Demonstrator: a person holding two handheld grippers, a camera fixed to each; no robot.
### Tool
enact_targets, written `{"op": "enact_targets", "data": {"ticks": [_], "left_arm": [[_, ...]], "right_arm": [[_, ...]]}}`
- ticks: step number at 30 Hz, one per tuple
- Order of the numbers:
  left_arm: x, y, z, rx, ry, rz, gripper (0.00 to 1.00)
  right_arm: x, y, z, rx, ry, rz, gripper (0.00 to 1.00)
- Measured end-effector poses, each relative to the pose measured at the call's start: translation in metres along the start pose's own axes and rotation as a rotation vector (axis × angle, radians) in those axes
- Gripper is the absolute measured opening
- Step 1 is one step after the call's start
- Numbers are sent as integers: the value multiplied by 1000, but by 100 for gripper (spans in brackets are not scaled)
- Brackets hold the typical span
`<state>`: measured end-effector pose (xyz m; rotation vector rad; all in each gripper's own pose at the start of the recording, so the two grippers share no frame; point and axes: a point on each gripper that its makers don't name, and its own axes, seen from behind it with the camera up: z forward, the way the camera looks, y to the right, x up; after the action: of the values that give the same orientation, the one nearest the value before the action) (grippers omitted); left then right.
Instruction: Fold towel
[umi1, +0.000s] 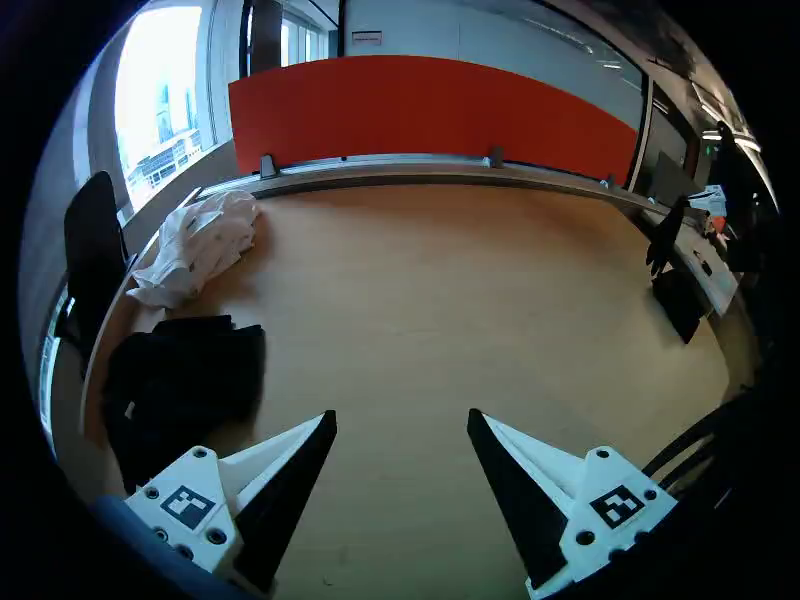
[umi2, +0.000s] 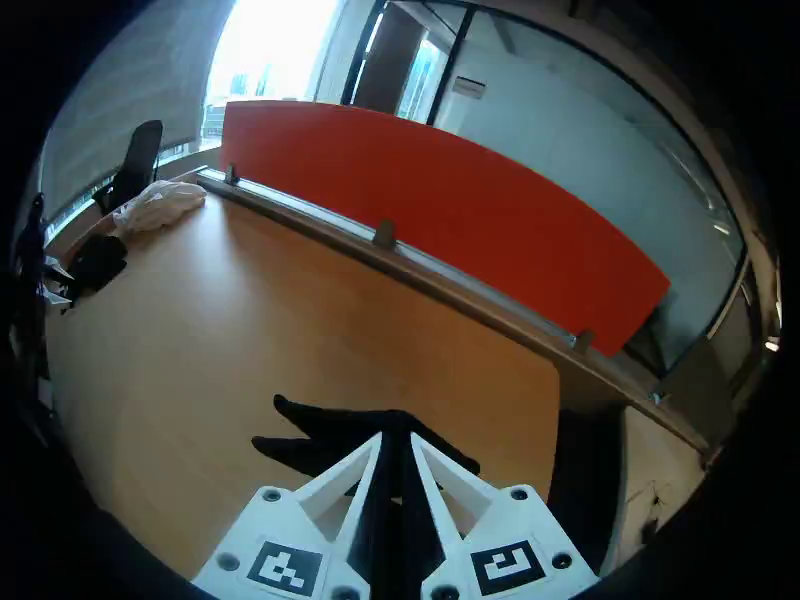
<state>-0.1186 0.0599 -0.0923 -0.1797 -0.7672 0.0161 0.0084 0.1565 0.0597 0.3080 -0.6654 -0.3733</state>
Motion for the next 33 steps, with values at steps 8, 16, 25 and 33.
{"op": "enact_targets", "data": {"ticks": [8,16,25,33], "left_arm": [[0,2,-2,5,-3,4,97],[1,5,-2,8,-4,7,97],[4,10,0,2,-4,15,97],[8,15,-1,-7,-4,32,97]], "right_arm": [[-14,17,4,-18,-25,14,5],[-25,25,6,-25,-42,29,5],[-31,29,-1,-29,-46,36,5],[-56,32,-15,-24,-61,50,5]]}}
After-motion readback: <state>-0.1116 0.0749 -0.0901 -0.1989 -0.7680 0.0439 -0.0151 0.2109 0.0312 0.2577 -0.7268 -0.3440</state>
